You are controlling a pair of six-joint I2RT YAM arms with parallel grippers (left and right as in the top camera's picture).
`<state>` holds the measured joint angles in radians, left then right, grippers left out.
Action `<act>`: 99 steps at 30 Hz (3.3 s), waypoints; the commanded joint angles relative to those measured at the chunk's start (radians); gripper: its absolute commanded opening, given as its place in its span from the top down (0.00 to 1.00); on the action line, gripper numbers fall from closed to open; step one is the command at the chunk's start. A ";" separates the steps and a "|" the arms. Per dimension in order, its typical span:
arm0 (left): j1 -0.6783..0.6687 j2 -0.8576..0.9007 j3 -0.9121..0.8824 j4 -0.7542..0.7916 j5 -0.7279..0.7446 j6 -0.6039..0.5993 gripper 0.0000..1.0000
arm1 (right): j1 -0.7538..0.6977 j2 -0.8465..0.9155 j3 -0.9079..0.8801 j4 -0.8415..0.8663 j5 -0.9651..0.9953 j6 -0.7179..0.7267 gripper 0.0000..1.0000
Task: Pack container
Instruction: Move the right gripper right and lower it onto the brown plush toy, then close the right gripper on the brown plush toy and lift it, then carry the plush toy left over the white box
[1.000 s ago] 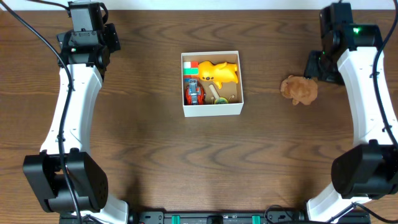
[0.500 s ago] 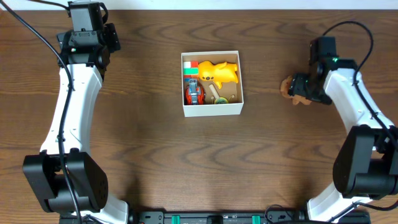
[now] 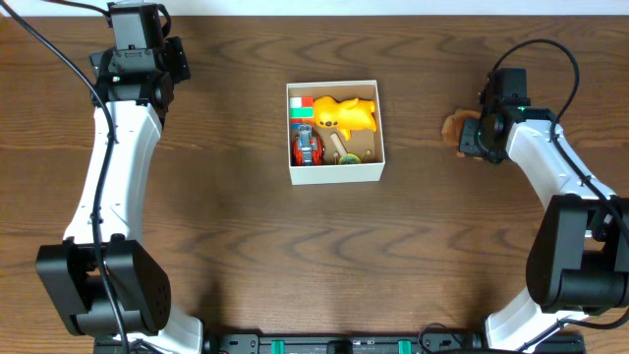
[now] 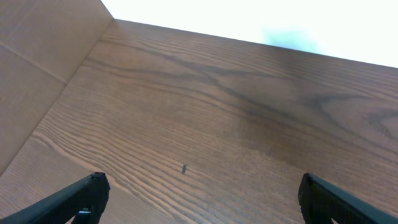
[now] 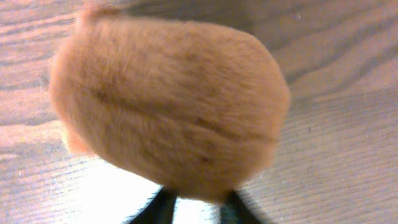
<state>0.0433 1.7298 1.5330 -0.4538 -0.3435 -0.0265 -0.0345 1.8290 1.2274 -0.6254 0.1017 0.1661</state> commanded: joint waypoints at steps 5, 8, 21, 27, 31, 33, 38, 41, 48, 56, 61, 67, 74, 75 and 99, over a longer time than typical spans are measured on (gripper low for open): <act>0.000 -0.018 0.018 -0.003 -0.008 -0.005 0.02 | -0.003 0.008 -0.006 0.039 -0.096 -0.018 0.98; 0.000 -0.018 0.018 -0.003 -0.009 -0.005 0.02 | -0.003 0.006 0.002 0.028 -0.111 -0.018 0.74; 0.000 -0.018 0.018 -0.003 -0.009 -0.005 0.02 | -0.003 -0.194 0.016 -0.033 -0.109 -0.194 0.55; 0.000 -0.018 0.018 -0.003 -0.008 -0.005 0.02 | -0.003 -0.269 0.016 0.068 -0.110 -0.487 0.53; 0.000 -0.018 0.018 -0.003 -0.009 -0.005 0.02 | -0.004 -0.230 0.016 0.098 -0.109 -0.740 0.43; 0.000 -0.018 0.018 -0.003 -0.009 -0.005 0.02 | -0.007 -0.201 0.016 0.093 -0.098 -0.828 0.32; 0.000 -0.018 0.018 -0.003 -0.008 -0.005 0.02 | -0.027 -0.111 0.016 0.093 -0.074 -0.862 0.22; 0.000 -0.018 0.018 -0.003 -0.009 -0.005 0.02 | -0.036 -0.056 0.016 0.095 -0.076 -0.862 0.22; 0.000 -0.018 0.018 -0.003 -0.008 -0.005 0.02 | -0.035 0.034 0.016 0.096 -0.077 -0.835 0.30; 0.000 -0.018 0.018 -0.003 -0.008 -0.005 0.02 | -0.004 0.028 0.017 0.099 -0.088 -0.816 0.99; 0.000 -0.018 0.018 -0.003 -0.009 -0.005 0.02 | 0.043 -0.027 0.052 0.103 -0.088 -0.807 0.99; 0.000 -0.018 0.018 -0.003 -0.008 -0.005 0.02 | 0.100 -0.126 0.143 0.138 -0.084 -0.811 0.99; 0.000 -0.018 0.018 -0.003 -0.009 -0.005 0.02 | 0.156 -0.230 0.262 0.143 -0.124 -0.811 0.99; 0.000 -0.018 0.018 -0.003 -0.008 -0.005 0.02 | 0.160 -0.234 0.267 0.143 -0.140 -0.811 0.99; 0.000 -0.018 0.018 -0.003 -0.009 -0.005 0.02 | 0.392 -0.217 0.295 -0.166 -0.441 -0.924 0.99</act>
<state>0.0433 1.7298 1.5330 -0.4538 -0.3435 -0.0265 0.3428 1.5852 1.5063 -0.7692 -0.3218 -0.7105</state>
